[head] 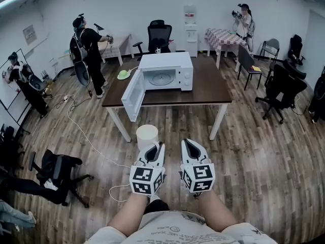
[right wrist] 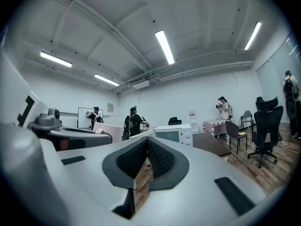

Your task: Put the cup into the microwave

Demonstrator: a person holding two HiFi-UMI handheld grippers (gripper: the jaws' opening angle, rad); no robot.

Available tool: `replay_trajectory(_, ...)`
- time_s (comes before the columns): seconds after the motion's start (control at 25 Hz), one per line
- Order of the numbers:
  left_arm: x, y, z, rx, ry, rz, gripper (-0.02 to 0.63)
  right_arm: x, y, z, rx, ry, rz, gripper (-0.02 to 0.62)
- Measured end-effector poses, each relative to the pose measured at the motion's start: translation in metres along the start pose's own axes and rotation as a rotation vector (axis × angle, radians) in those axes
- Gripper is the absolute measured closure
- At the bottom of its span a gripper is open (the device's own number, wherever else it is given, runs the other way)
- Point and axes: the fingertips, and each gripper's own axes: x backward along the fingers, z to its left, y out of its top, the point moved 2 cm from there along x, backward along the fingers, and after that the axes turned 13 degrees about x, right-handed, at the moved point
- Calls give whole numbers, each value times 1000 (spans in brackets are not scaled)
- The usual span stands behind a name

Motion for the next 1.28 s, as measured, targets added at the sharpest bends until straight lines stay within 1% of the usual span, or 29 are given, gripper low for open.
replay_trajectory(0.32,-32,-3,0,-12,-35,9,578,-15,-15,-22,-13,-22,13,578)
replay_trajectory(0.52,-59,-4,15,51,-56,9,578,-42,-22,-28,-17,-9,19,578)
replay_trajectory(0.64,-77,-2,25,50,-62,1,578,-65,-24,-32,-6,2,21,578)
replay_trajectory(0.84,-111,6,54,65,-57,0,578,-113,-20,-40,5,23,24,578)
replay_trajectory(1.04,-148,22,85,66,-52,-11,578,-162,-12,-49,14,38,16,578)
replay_trajectory(1.28,-191,36,127,70,-48,-2,578,-222,-9,-60,4,43,23,578)
